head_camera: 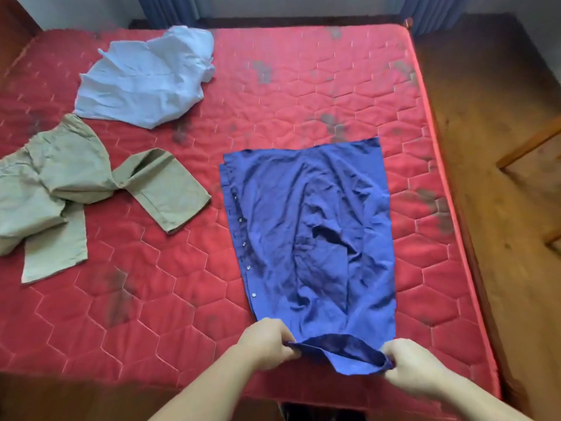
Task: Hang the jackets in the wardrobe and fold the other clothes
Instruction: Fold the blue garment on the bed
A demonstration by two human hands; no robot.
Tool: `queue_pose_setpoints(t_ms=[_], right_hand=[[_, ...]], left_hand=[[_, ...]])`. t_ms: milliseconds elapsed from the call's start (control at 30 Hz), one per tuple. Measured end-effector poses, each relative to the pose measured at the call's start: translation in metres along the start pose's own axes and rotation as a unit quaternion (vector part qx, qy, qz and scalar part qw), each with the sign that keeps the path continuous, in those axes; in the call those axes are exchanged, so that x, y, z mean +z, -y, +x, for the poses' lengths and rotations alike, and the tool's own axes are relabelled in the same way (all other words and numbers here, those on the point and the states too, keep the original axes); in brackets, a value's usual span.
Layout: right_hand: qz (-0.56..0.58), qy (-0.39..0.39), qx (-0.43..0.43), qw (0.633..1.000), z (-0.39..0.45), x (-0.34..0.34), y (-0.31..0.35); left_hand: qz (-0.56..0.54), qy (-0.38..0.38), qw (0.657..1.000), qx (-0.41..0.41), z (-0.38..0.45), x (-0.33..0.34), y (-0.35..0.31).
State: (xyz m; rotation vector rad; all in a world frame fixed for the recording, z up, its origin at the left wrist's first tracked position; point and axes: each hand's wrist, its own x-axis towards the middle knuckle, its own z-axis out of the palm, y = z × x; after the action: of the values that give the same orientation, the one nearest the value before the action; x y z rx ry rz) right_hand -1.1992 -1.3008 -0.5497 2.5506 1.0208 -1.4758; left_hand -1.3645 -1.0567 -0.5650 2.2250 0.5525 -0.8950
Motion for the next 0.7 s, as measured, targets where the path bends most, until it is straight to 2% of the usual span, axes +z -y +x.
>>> queue_pose_setpoints(t_ms=[100,233,300,400,500,600,700], right_hand=[[0.004,0.108,0.002,0.994,0.001,-0.021,0.012],[-0.045,0.283,0.019,0.958,0.005,-0.053,0.031],[-0.070,0.328,0.021,0.942,0.012,-0.055,0.038],[-0.082,0.286,0.021,0.955,0.026,-0.055,0.034],[-0.044,0.155,0.000,0.987,0.044,-0.057,0.020],[0.097,0.057,-0.017,0.994,0.064,-0.061,0.009],[0.225,-0.003,-0.015,0.974,0.084,-0.066,0.002]], left_hand=[[-0.055,0.098,0.994,-0.017,0.000,-0.011,0.000],[-0.044,0.284,0.957,-0.048,0.002,-0.031,-0.006],[-0.037,0.310,0.948,-0.053,0.005,-0.033,-0.011],[-0.023,0.228,0.973,-0.039,0.016,-0.031,-0.009],[-0.084,0.140,0.985,-0.049,0.025,-0.025,-0.002],[-0.178,0.041,0.981,-0.072,0.036,-0.017,0.007],[-0.266,-0.090,0.957,-0.073,0.052,-0.012,0.015]])
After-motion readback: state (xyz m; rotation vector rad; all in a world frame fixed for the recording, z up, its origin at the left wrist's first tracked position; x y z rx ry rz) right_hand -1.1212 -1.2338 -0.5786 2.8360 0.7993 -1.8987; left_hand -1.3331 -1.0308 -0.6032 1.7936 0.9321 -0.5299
